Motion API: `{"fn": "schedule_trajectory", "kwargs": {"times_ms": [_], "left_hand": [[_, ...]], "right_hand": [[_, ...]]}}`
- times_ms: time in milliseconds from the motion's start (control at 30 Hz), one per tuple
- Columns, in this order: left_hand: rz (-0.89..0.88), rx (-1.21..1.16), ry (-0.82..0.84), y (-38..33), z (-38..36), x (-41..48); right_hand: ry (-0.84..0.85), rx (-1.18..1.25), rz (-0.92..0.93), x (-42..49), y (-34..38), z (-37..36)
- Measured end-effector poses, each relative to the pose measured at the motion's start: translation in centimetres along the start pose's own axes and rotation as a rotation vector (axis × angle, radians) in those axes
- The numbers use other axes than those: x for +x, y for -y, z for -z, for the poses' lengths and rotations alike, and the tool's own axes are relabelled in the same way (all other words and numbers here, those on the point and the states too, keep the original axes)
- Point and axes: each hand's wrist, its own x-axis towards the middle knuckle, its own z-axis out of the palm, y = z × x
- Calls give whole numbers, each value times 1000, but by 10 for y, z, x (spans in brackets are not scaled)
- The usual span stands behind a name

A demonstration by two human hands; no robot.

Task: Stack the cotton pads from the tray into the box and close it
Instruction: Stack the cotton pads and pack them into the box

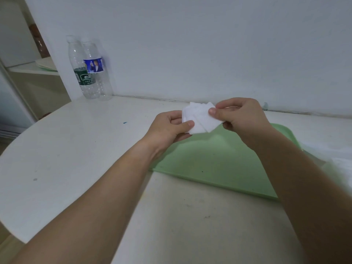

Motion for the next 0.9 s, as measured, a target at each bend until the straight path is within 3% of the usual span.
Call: {"fn": "schedule_trajectory", "kwargs": {"times_ms": [233,367,900], "left_hand": [[-5,-14,-92,2,-2,1],[-13,-11,-71,2,-6,0],[-32,-18,-22,-5,-12,-7]], "right_hand": [[162,455,-219,-1,1,-10],[95,294,-272,-3,-5,-21],[-208,116,53,-16,-17,-47]]}}
